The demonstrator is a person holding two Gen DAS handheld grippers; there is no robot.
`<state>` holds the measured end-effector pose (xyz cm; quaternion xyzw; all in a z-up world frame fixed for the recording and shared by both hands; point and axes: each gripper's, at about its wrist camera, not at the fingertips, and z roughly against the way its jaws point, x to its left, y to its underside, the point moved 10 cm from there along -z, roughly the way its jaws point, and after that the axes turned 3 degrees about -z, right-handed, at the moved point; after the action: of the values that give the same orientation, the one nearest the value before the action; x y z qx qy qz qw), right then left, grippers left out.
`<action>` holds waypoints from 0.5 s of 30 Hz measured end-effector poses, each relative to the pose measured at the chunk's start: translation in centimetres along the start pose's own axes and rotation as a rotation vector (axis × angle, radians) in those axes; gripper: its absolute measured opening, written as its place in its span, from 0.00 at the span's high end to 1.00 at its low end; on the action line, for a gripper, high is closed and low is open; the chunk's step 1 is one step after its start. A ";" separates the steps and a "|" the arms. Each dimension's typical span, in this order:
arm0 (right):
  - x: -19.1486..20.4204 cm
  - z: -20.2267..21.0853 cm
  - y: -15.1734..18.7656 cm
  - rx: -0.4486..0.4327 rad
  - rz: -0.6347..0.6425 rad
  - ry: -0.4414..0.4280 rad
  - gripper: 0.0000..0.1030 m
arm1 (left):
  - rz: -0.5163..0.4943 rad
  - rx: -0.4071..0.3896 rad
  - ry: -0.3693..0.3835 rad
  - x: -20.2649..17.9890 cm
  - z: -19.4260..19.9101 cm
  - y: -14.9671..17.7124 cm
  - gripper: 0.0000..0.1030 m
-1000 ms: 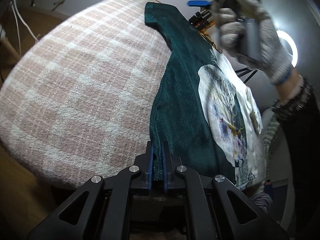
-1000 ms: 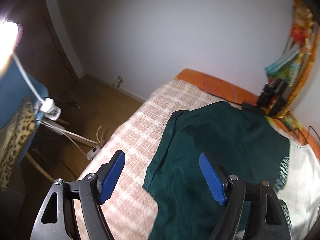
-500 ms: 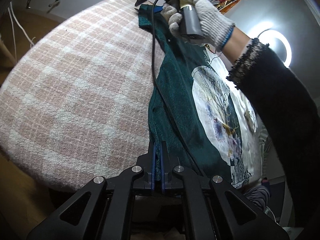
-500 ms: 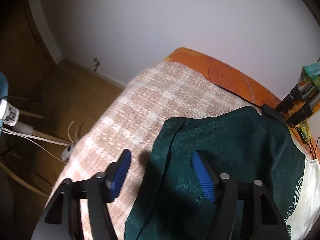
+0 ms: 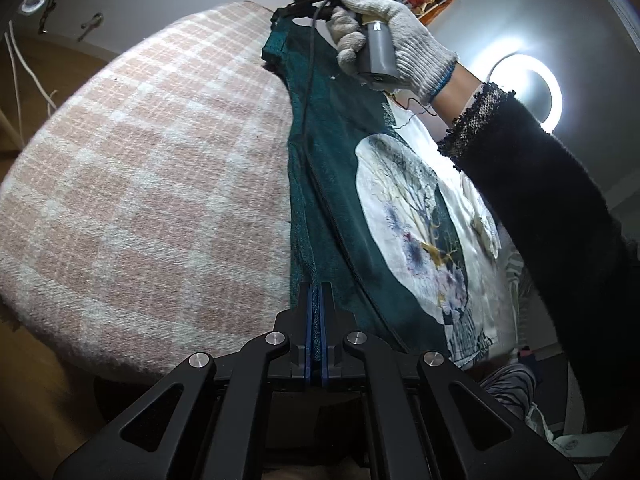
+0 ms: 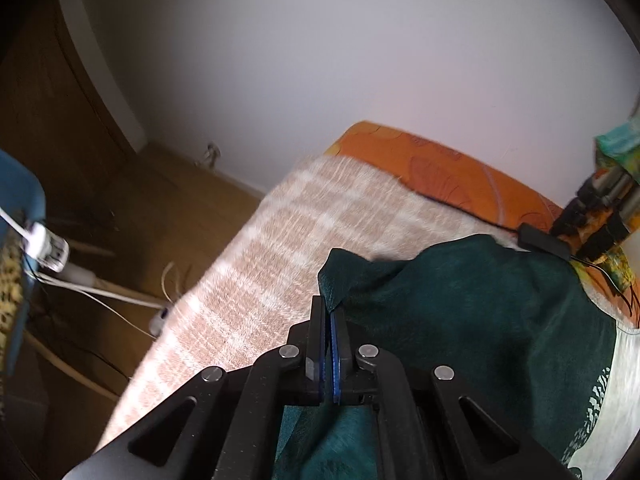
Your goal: Fold small clothes
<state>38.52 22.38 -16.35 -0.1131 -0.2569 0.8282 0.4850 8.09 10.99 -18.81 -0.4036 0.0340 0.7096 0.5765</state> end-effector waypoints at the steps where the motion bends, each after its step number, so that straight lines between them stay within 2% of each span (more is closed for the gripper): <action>1: -0.2 0.4 0.1 -0.008 -0.009 -0.011 1.00 | -0.007 -0.001 0.001 -0.2 0.0 0.0 0.99; 9: -4.5 4.7 0.0 -0.069 -0.059 -0.021 1.00 | -0.063 0.000 0.014 -2.4 -0.4 -0.2 0.99; 15: -10.2 8.1 1.1 -0.110 -0.121 -0.001 1.00 | -0.130 0.025 0.052 -5.7 -1.7 0.1 0.99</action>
<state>39.27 10.60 -10.73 -0.1234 -0.3088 0.7822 0.5269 8.95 5.50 -16.52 -0.4159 0.0316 0.6595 0.6254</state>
